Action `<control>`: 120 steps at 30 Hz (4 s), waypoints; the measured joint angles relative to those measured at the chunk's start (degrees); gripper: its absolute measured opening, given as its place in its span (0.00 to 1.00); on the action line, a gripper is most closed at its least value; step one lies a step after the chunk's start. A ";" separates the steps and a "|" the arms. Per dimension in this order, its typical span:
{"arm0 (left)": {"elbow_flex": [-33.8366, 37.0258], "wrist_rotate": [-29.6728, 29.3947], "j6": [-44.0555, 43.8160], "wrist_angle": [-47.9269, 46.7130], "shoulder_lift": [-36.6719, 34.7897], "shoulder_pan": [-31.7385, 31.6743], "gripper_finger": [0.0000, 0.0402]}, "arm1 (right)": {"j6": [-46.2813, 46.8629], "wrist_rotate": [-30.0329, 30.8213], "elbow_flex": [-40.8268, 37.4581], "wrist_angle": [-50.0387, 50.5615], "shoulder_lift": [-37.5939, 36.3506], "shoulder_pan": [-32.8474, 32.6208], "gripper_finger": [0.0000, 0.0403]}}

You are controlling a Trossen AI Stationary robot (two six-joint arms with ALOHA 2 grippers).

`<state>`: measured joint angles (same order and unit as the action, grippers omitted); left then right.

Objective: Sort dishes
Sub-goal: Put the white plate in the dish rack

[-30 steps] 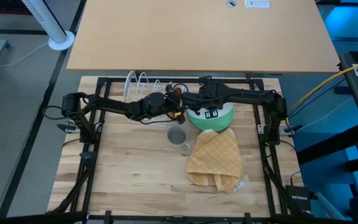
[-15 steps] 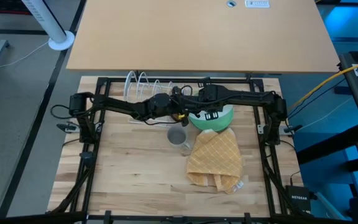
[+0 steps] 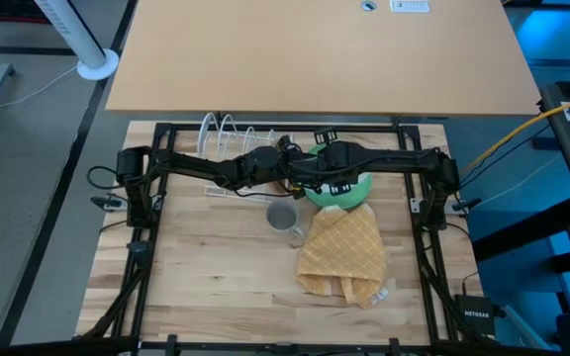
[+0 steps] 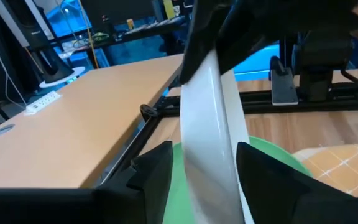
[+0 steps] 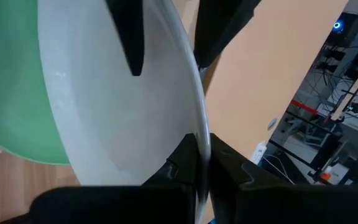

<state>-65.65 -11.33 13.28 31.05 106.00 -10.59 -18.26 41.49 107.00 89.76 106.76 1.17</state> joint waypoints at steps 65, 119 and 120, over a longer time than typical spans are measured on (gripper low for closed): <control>0.02 -15.08 1.32 7.21 0.02 -0.25 0.01 | -0.17 19.07 0.00 0.21 -0.01 -0.46 0.43; -13.29 -66.18 60.73 11.42 -8.66 6.93 0.00 | 25.55 0.25 -0.10 0.27 -16.94 -13.93 0.43; -13.29 -66.26 60.34 11.34 -8.66 6.94 0.00 | 26.16 -0.33 -0.31 0.17 -16.95 -13.93 0.43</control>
<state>-78.94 -77.59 73.61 42.39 97.34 -3.65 7.90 41.15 106.69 89.93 89.81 -12.75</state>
